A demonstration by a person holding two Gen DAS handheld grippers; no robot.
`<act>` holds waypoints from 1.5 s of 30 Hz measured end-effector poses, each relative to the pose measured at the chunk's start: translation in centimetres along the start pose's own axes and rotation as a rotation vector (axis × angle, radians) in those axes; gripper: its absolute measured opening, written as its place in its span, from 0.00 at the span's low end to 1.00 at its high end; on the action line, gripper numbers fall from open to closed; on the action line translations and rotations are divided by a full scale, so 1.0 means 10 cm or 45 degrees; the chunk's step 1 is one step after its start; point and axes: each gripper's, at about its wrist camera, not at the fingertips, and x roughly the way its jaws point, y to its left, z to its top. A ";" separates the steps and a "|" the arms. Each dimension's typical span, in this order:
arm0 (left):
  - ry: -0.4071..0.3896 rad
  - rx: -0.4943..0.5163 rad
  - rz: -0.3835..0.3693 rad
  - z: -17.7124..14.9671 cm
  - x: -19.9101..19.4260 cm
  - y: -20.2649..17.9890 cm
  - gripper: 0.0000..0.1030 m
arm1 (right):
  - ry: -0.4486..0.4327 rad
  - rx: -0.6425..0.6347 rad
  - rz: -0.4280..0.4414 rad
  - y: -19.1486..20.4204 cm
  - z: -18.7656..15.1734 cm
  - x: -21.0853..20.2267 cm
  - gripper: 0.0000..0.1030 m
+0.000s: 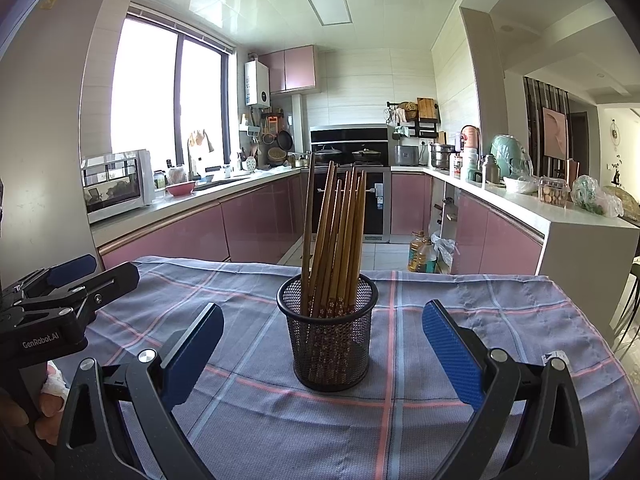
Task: Organize utensils
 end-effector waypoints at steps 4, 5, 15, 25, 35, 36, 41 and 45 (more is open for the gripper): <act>0.000 0.001 0.001 0.00 0.00 0.00 0.94 | 0.001 0.002 0.003 -0.01 0.00 -0.01 0.93; 0.000 0.001 0.002 0.00 0.00 0.00 0.94 | 0.003 0.003 0.004 -0.01 -0.01 -0.01 0.93; 0.001 0.001 0.001 0.00 0.00 0.00 0.94 | 0.004 0.005 0.006 -0.01 -0.01 0.00 0.93; 0.001 0.002 0.002 0.00 0.00 0.00 0.94 | 0.004 0.007 0.005 -0.02 -0.01 -0.01 0.93; 0.003 0.008 0.009 -0.01 0.00 -0.01 0.94 | 0.007 0.009 0.005 -0.02 -0.01 -0.01 0.93; 0.004 0.006 0.009 -0.02 0.00 -0.01 0.94 | 0.007 0.009 0.005 -0.01 -0.01 -0.01 0.93; 0.005 -0.005 0.022 -0.06 0.00 0.02 0.94 | 0.011 0.007 0.002 -0.02 -0.02 0.00 0.93; 0.013 -0.008 0.029 -0.09 0.01 0.06 0.94 | 0.022 0.008 -0.014 -0.08 -0.04 0.00 0.93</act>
